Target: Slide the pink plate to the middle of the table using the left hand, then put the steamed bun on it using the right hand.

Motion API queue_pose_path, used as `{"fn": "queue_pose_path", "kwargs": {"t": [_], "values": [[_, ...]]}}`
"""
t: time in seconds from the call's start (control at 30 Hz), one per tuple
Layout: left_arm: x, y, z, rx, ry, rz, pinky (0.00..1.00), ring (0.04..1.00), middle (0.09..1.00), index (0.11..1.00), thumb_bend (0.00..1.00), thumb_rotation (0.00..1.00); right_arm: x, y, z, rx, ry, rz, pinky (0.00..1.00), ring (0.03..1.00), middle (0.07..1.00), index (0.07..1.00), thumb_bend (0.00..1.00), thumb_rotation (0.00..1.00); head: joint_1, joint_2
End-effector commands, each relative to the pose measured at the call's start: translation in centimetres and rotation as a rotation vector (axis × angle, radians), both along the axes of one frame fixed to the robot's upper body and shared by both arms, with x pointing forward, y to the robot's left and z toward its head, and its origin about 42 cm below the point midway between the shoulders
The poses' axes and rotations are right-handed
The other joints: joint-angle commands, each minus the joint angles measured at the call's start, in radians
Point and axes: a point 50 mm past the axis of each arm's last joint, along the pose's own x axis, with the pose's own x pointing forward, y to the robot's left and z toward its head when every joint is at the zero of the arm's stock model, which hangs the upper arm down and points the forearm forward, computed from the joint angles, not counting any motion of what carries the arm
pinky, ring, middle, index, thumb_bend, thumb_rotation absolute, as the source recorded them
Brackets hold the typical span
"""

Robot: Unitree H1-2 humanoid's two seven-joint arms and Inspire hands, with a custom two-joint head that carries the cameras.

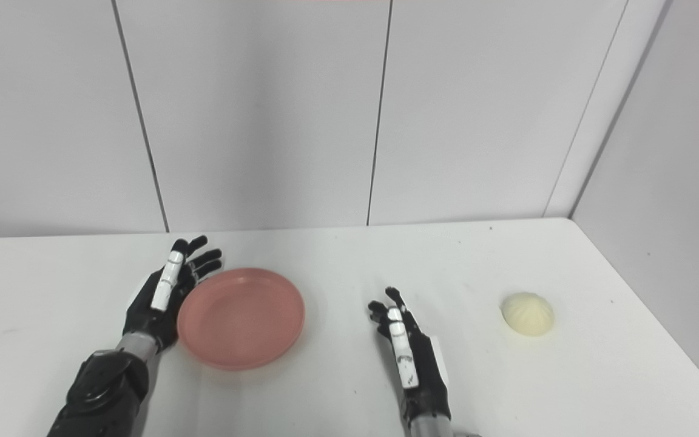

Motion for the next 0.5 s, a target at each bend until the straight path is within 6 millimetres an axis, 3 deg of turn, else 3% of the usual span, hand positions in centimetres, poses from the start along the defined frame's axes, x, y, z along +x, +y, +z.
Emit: {"fn": "queue_pose_path", "kwargs": {"t": [0.0, 0.23, 0.47], "values": [[0.4, -1.4, 0.5, -0.006, -0.006, -0.014, 0.81, 0.868, 0.837, 0.868, 0.76, 0.85, -0.1, 0.4, 0.7, 0.001, -0.017, 0.010, 0.87, 0.833, 0.807, 0.908, 0.80, 0.99, 0.001, 0.002], [-0.3, -3.3, -0.2, -0.068, 0.000, 0.018, 0.85, 0.897, 0.868, 0.888, 0.73, 0.84, -0.1, -0.1, 0.7, -0.004, -0.014, 0.011, 0.89, 0.836, 0.807, 0.909, 0.81, 0.98, 0.002, -0.002], [-0.7, -3.8, -0.7, -0.086, 0.007, 0.008, 0.88, 0.900, 0.869, 0.892, 0.72, 0.83, 0.2, -0.4, 0.4, -0.021, -0.016, 0.007, 0.88, 0.830, 0.810, 0.907, 0.83, 0.97, -0.002, -0.015]]}}
